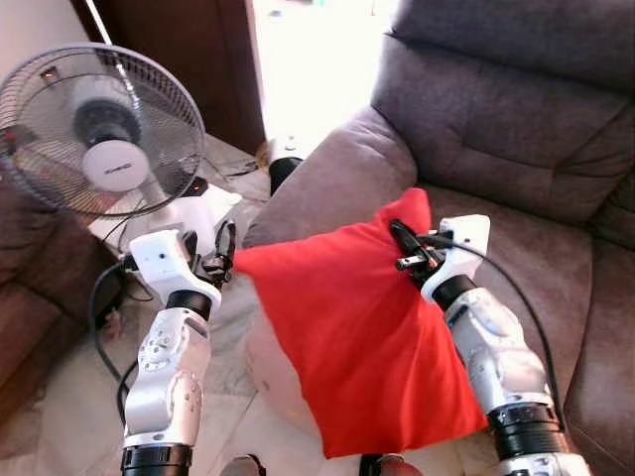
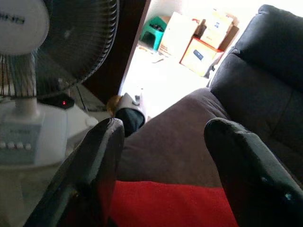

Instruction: Move the pillow to the sofa from floor

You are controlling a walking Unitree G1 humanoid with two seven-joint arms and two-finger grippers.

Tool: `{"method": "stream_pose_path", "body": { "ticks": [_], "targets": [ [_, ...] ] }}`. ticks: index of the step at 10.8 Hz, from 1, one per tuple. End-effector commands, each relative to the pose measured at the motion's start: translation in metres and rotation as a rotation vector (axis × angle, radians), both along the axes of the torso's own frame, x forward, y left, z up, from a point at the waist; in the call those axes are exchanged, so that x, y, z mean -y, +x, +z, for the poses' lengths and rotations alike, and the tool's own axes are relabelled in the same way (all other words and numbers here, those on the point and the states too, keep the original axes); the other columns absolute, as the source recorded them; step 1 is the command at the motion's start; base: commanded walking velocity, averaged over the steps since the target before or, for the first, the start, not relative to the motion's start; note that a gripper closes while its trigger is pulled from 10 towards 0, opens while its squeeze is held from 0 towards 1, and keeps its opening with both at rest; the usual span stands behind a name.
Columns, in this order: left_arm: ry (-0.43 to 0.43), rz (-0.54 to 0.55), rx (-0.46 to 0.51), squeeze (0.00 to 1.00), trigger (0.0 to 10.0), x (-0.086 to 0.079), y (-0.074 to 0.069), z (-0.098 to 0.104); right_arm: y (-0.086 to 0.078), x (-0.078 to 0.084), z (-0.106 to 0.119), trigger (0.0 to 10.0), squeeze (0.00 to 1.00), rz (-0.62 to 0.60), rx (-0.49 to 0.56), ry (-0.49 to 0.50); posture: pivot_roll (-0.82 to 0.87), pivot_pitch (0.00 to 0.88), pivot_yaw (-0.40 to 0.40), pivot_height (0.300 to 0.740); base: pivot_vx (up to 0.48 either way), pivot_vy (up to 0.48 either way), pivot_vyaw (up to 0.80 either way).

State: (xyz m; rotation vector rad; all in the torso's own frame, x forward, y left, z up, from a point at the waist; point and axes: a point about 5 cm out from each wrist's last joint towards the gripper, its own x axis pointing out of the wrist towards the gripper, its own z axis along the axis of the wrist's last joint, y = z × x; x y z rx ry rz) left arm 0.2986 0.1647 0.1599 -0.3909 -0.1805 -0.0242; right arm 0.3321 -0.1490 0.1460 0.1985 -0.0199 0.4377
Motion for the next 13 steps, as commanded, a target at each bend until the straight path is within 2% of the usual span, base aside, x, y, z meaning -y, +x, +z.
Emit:
{"method": "stream_pose_path", "body": {
  "ticks": [1,3,4,5,6,7,9,10,11,12,13],
  "targets": [
    [-0.062,-0.012,-0.023,1.00,10.0,-0.002,0.001,-0.002,0.001,-0.003,0.050,10.0,0.00,0.073,0.197,0.062,0.18,0.184,0.001,0.740,0.000,0.000,0.00],
    [-0.130,0.017,-0.054,1.00,10.0,-0.007,0.004,-0.004,-0.004,-0.005,0.058,10.0,0.00,0.139,0.210,0.091,0.18,0.185,0.002,0.740,0.000,0.000,0.00],
    [-0.137,0.058,-0.092,1.00,10.0,-0.011,0.005,-0.009,-0.005,-0.006,0.058,10.0,0.00,0.162,0.212,0.084,0.18,0.185,0.003,0.740,0.000,0.000,0.00],
    [-0.110,0.119,-0.132,1.00,10.0,-0.016,0.003,-0.011,-0.006,-0.006,0.058,10.0,0.00,0.174,0.206,0.079,0.18,0.184,0.002,0.740,0.000,0.000,0.00],
    [-0.135,0.127,-0.152,1.00,10.0,-0.017,0.002,-0.013,-0.007,-0.008,0.058,10.0,0.00,0.189,0.202,0.082,0.18,0.182,0.002,0.740,0.000,0.000,0.00],
    [-0.190,0.120,-0.164,1.00,10.0,-0.016,0.001,-0.018,-0.009,-0.011,0.059,10.0,0.00,0.217,0.204,0.092,0.18,0.181,0.002,0.740,0.000,0.000,0.00],
    [-0.364,0.111,-0.178,1.00,10.0,-0.013,0.005,-0.022,-0.013,-0.012,0.062,10.0,0.00,0.261,0.209,0.090,0.17,0.176,0.002,0.740,0.000,0.000,0.00],
    [-0.407,0.144,-0.182,1.00,10.0,-0.015,0.006,-0.023,-0.014,-0.011,0.062,10.0,0.00,0.266,0.210,0.087,0.17,0.171,0.003,0.740,0.000,0.000,0.00],
    [-0.408,0.158,-0.193,1.00,10.0,-0.016,0.009,-0.025,-0.014,-0.011,0.063,10.0,0.00,0.273,0.210,0.090,0.17,0.169,0.003,0.740,0.000,0.000,0.00],
    [-0.487,0.164,-0.213,0.00,10.0,-0.017,0.013,-0.033,-0.016,-0.013,0.064,10.0,0.00,0.300,0.211,0.090,0.16,0.165,0.003,0.740,0.000,0.000,0.00],
    [-0.487,0.164,-0.213,0.00,10.0,-0.017,0.013,-0.033,-0.016,-0.013,0.064,10.0,0.00,0.300,0.211,0.090,0.16,0.165,0.003,0.740,0.000,0.000,0.00]
  ]
}}
